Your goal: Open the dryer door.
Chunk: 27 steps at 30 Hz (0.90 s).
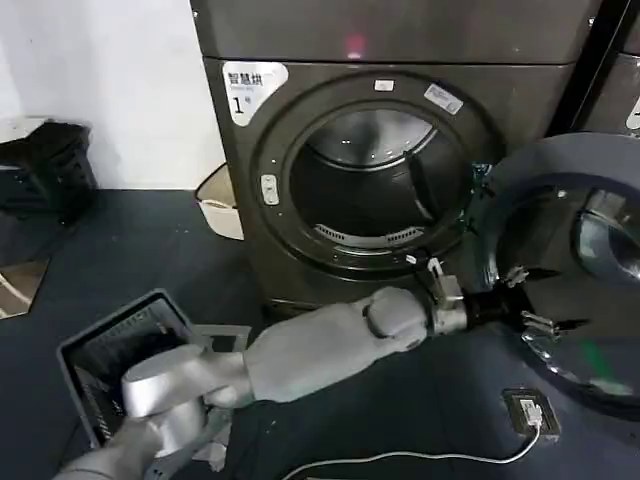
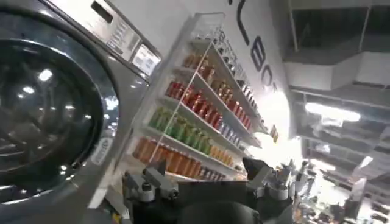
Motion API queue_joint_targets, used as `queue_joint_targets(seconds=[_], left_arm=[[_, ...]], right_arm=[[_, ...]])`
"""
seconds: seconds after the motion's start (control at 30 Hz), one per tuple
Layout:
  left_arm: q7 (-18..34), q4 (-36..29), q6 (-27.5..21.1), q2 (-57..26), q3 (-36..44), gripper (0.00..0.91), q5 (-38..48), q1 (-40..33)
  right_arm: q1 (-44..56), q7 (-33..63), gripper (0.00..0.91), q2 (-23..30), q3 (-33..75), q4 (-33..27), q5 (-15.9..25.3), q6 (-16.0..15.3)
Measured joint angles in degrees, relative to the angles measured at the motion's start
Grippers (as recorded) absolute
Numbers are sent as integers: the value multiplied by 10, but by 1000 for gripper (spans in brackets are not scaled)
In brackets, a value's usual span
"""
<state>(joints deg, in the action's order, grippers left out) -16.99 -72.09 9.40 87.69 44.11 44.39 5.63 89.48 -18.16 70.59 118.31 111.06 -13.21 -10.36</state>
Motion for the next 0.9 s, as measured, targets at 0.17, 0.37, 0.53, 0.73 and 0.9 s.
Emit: queue_joint_targets(seconds=[0.17, 0.37, 0.53, 0.73, 0.9], left_arm=[[2, 31, 0, 26, -12, 907, -3, -1], [9, 57, -4, 45, -22, 907, -6, 0], [22, 75, -5, 45, -25, 907, -19, -3], [33, 104, -1, 45, -33, 907, -31, -5], [39, 102, 1, 45, -36, 907, -22, -3]], right_arm=[[1, 2, 907, -4, 13, -2, -1, 1], [-3, 24, 907, -14, 23, -10, -9, -11], [-5, 42, 907, -27, 41, -21, -50, -23], [-3, 42, 907, -30, 55, -25, -55, -20], [0, 42, 907, -35, 61, -28, -56, -19]])
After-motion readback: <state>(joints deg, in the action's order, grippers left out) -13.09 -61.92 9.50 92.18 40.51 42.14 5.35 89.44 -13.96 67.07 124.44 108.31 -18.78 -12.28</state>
